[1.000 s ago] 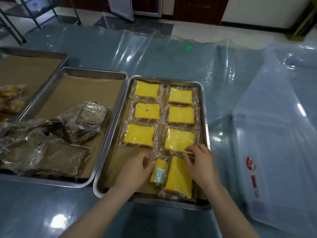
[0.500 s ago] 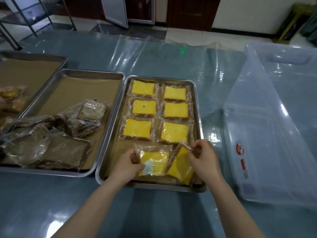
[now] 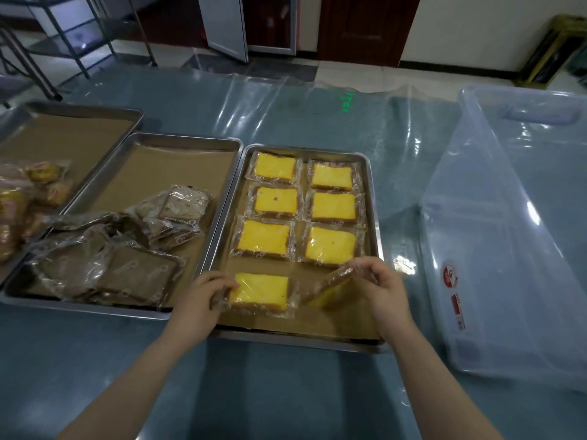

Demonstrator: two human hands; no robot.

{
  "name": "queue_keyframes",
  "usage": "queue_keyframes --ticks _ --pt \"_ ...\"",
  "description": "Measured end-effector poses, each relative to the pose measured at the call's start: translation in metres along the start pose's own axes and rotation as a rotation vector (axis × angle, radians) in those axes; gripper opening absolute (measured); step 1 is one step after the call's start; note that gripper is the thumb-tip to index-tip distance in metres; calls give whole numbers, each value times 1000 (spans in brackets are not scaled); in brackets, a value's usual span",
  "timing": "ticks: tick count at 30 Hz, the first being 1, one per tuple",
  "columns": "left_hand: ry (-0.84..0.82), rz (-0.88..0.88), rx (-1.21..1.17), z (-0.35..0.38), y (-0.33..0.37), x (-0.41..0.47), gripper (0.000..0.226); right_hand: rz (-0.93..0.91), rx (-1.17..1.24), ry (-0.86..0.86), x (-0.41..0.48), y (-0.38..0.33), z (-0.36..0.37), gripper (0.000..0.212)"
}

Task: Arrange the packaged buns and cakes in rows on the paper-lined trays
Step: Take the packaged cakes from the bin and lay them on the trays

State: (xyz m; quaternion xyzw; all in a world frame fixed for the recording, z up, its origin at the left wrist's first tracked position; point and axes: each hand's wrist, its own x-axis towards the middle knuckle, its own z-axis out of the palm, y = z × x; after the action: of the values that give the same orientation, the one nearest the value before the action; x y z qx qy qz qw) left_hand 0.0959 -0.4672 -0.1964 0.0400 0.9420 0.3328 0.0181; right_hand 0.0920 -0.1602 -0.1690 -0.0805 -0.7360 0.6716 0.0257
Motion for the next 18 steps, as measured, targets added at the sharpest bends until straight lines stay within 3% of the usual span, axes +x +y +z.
queue_keyframes --ticks 2,4,7,10,13,15,18 --pt "-89 25 37 -4 -6 -3 54 -18 -104 -48 -2 5 -5 47" --pt "-156 0 74 -6 -9 -5 60 -71 -393 -143 0 12 -14 52" --pt "-89 18 84 0 0 -6 52 -78 -846 -263 1 17 -26 45" --pt "-33 149 97 17 19 -3 43 -203 -782 -154 -10 15 -17 40" --pt "-182 145 284 38 30 8 55 -273 -859 -429 -16 18 8 49" --pt "-301 52 414 50 27 14 66 -145 -946 -577 -13 26 18 52" --pt "-390 -33 450 60 19 16 68 15 -1062 -555 -12 39 22 55"
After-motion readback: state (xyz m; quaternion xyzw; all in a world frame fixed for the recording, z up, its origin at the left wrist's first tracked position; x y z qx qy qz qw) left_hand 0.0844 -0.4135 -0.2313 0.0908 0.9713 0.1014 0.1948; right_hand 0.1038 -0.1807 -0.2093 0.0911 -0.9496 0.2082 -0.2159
